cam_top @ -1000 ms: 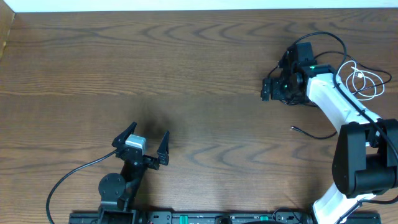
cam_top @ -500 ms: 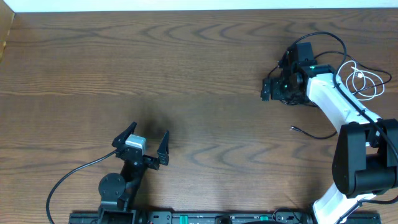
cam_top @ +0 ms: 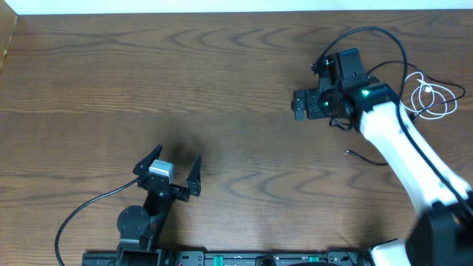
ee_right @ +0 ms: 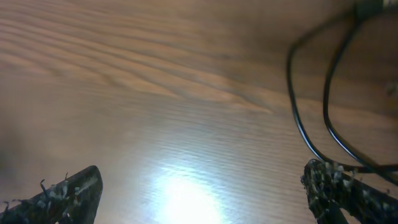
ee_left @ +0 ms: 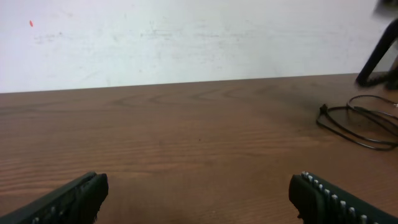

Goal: Untangle cables

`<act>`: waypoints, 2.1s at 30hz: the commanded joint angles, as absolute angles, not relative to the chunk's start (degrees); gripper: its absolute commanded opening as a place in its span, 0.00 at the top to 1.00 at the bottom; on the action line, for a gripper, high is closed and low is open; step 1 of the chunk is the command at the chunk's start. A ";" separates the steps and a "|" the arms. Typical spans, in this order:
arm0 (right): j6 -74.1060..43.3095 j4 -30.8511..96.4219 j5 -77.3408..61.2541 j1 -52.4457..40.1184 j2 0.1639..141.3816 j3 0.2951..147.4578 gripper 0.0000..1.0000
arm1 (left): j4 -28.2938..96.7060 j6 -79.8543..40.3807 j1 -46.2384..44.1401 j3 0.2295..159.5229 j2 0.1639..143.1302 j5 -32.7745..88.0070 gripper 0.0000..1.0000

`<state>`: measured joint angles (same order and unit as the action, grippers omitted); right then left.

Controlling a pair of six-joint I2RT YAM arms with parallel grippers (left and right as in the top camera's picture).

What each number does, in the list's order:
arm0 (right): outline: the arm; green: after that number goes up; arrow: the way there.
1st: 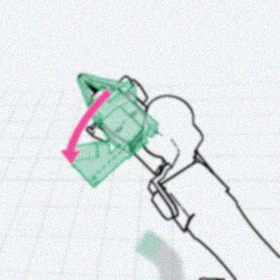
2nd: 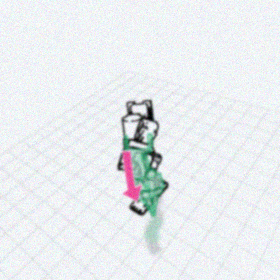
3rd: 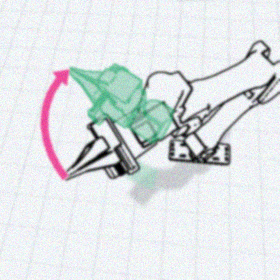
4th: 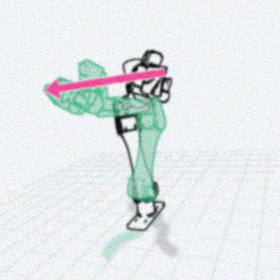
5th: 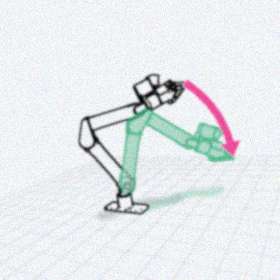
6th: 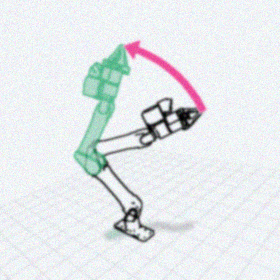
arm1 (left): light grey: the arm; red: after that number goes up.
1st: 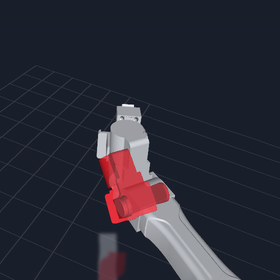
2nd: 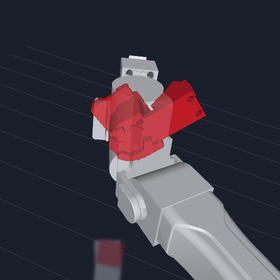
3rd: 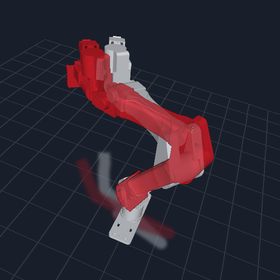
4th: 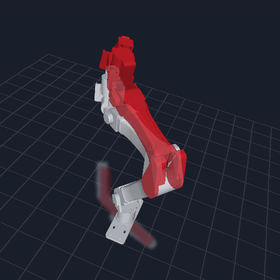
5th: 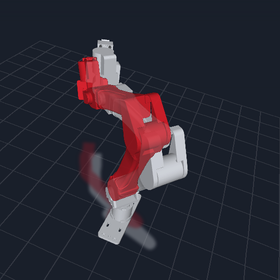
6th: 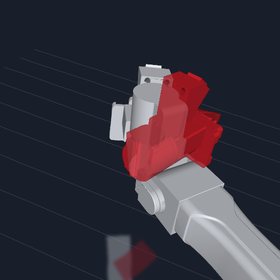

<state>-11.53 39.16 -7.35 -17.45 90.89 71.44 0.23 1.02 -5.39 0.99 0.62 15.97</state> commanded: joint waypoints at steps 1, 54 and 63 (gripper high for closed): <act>-11.53 39.24 -7.46 -20.10 83.79 70.22 0.01 | 2.59 0.14 -5.54 0.23 0.23 16.47 0.02; -11.73 33.56 -6.57 -18.76 42.44 11.35 0.01 | 2.59 0.14 -5.56 0.23 0.23 16.49 0.02; -11.73 31.48 -6.13 -18.68 31.20 8.45 0.01 | 2.59 0.14 -5.56 0.23 0.23 16.49 0.02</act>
